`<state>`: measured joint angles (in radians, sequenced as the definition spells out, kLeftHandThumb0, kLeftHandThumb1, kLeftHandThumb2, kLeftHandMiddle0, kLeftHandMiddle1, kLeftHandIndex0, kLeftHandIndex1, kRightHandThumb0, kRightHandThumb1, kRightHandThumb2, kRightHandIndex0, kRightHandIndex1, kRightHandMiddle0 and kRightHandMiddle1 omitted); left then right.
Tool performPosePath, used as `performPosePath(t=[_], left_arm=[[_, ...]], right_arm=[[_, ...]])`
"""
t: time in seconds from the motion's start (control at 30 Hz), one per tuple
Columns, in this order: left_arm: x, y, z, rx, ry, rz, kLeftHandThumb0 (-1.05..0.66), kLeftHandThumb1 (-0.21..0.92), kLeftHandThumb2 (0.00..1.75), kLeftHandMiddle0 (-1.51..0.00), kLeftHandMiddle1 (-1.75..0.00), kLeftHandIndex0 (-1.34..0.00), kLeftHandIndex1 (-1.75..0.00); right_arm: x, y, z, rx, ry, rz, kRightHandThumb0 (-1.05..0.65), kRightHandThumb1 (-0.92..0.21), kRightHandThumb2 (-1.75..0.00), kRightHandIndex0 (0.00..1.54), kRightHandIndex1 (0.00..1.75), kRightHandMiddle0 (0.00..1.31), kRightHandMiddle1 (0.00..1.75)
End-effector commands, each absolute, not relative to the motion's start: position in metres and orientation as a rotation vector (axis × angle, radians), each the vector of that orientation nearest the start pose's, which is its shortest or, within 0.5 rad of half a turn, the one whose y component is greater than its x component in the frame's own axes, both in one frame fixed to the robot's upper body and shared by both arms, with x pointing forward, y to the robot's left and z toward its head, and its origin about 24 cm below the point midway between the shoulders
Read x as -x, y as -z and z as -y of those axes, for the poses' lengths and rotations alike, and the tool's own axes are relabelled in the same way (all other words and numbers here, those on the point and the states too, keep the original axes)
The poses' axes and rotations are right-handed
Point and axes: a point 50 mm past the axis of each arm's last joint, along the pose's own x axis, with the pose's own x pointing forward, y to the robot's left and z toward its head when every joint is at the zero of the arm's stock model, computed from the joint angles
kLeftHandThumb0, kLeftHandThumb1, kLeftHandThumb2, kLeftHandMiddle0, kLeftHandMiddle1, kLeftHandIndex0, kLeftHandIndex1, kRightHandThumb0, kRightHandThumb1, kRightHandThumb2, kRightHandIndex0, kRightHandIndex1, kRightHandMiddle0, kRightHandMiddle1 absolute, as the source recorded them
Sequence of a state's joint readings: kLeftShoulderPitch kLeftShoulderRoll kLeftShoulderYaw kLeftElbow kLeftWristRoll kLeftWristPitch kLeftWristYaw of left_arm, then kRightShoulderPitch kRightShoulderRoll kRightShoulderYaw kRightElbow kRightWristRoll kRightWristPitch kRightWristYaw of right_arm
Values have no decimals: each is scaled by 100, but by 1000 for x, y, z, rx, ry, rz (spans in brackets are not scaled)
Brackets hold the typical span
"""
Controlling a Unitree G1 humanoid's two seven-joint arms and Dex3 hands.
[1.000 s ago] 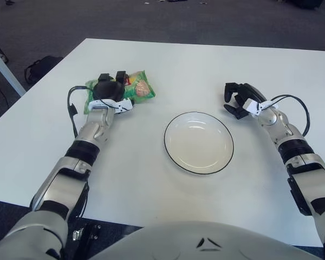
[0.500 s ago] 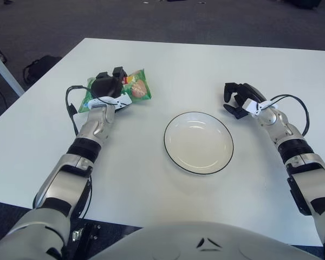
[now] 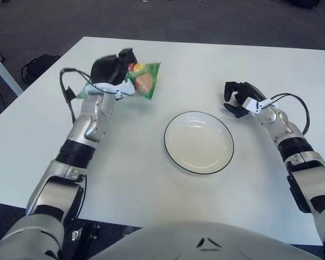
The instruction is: Put the snack into the plate.
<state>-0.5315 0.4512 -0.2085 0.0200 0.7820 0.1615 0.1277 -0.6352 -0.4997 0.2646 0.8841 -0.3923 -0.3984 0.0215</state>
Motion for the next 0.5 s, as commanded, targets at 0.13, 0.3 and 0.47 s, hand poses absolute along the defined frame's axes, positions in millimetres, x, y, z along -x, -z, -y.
performPosePath(t=[0.13, 0.3, 0.47], left_arm=[[-313, -224, -144, -1220, -257, 736, 0, -10, 174, -96, -161, -71, -175], [-298, -227, -132, -1148, -211, 838, 0, -9, 175, -93, -166, -70, -175], [-289, -224, -116, -1074, -110, 884, 0, -8, 175, -91, -169, -69, -175]], right_arm=[[-333, -25, 220, 995, -339, -127, -49, -29, -134, 114, 175, 63, 175], [-333, -25, 220, 977, -337, -126, -49, -30, -133, 113, 175, 62, 175], [-334, -25, 219, 986, -339, -126, -49, -30, -133, 114, 175, 62, 175]])
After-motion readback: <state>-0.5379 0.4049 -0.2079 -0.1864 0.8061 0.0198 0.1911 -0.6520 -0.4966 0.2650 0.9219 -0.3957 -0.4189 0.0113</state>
